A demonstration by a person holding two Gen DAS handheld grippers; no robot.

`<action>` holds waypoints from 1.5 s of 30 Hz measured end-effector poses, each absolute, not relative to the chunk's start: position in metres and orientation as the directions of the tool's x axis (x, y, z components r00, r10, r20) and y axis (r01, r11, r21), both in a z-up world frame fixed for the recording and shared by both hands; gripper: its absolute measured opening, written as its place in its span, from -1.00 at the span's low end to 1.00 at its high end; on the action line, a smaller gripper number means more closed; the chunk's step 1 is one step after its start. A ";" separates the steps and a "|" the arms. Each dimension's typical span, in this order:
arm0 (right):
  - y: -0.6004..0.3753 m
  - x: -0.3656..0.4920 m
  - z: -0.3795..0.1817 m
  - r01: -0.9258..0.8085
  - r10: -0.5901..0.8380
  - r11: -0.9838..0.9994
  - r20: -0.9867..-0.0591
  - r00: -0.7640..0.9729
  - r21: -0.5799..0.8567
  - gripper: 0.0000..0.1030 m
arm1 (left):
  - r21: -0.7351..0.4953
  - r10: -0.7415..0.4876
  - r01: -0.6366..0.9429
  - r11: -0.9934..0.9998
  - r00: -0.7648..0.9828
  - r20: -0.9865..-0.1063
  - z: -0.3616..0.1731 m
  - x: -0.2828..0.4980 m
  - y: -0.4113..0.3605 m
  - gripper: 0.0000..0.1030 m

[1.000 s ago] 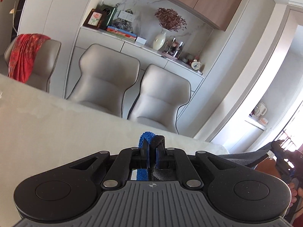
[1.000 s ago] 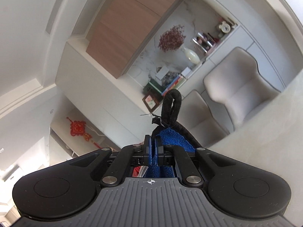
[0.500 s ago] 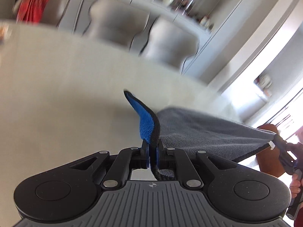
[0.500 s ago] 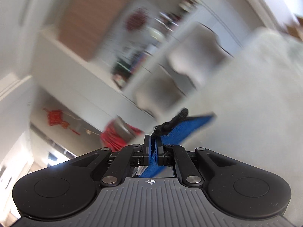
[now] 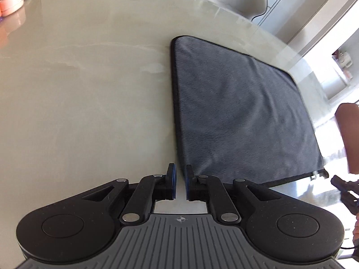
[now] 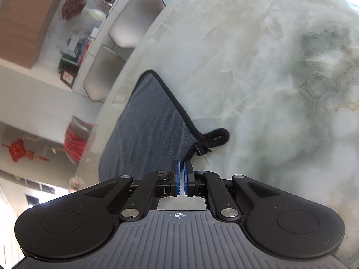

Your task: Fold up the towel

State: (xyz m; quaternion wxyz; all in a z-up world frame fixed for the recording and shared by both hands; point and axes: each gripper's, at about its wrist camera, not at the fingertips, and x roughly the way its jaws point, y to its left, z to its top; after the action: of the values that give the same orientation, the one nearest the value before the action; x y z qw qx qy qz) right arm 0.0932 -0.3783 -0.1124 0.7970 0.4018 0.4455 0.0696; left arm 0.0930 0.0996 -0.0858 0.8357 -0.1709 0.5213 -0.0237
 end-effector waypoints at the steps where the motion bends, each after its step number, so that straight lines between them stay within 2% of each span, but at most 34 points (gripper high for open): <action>1: -0.376 0.096 -0.111 0.233 0.474 0.677 -0.656 0.586 0.698 -0.80 | -0.303 -0.211 -0.141 0.942 0.452 -0.867 -0.086 0.091 0.101 -0.88; 5: -0.356 0.106 -0.091 0.130 0.462 0.769 -0.683 0.566 0.627 -0.74 | -0.306 -0.212 -0.134 0.943 0.467 -0.858 -0.085 0.090 0.098 -0.83; 8: -0.334 0.126 -0.084 0.051 0.452 0.822 -0.704 0.548 0.567 -0.52 | -0.313 -0.225 -0.107 0.944 0.486 -0.845 -0.084 0.095 0.087 -0.76; 9: -0.327 0.133 -0.083 0.029 0.448 0.835 -0.709 0.544 0.550 -0.49 | -0.305 -0.222 -0.093 0.948 0.493 -0.841 -0.084 0.095 0.082 -0.67; 13: -0.305 0.155 -0.087 -0.040 0.405 0.891 -0.752 0.520 0.452 -0.49 | -0.282 -0.218 -0.044 0.959 0.523 -0.824 -0.084 0.101 0.069 -0.58; 16: -0.296 0.164 -0.089 -0.084 0.353 0.928 -0.786 0.507 0.362 -0.48 | -0.233 -0.188 -0.032 0.972 0.493 -0.850 -0.082 0.108 0.063 -0.59; 20: -0.305 0.144 -0.077 -0.099 0.336 0.939 -0.810 0.481 0.331 -0.48 | -0.176 -0.138 -0.049 0.983 0.438 -0.888 -0.084 0.108 0.062 -0.58; 27: -0.316 0.133 -0.072 -0.056 0.323 0.940 -0.825 0.463 0.337 -0.48 | -0.190 -0.150 -0.053 0.980 0.423 -0.894 -0.082 0.103 0.071 -0.53; 29: -0.316 0.131 -0.069 -0.044 0.317 0.941 -0.830 0.459 0.335 -0.48 | -0.217 -0.172 -0.052 0.975 0.444 -0.879 -0.078 0.106 0.075 -0.44; 30: -0.315 0.131 -0.068 -0.038 0.310 0.943 -0.834 0.458 0.329 -0.46 | -0.227 -0.178 -0.054 0.972 0.455 -0.873 -0.076 0.107 0.077 -0.32; 33: -0.305 0.128 -0.060 -0.031 0.283 0.952 -0.836 0.470 0.305 -0.32 | -0.237 -0.178 -0.059 0.970 0.496 -0.850 -0.071 0.129 0.084 -0.14; 35: -0.290 0.123 -0.052 -0.080 0.283 0.957 -0.830 0.481 0.280 -0.31 | -0.233 -0.171 -0.052 0.971 0.530 -0.831 -0.068 0.149 0.089 -0.13; 41: -0.218 0.111 -0.049 -0.386 0.360 0.906 -0.798 0.484 0.175 -0.31 | -0.240 -0.190 -0.011 0.971 0.575 -0.796 -0.071 0.213 0.105 -0.13; 45: -0.167 0.103 -0.042 -0.490 0.369 0.865 -0.798 0.477 0.108 0.14 | -0.196 -0.170 0.015 0.980 0.565 -0.807 -0.072 0.236 0.108 -0.10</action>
State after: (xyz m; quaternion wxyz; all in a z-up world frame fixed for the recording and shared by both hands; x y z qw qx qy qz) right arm 0.1027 -0.1669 -0.0419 0.8567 -0.0677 0.4457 0.2509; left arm 0.2363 0.1077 -0.0724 0.8807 -0.0837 0.4633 -0.0525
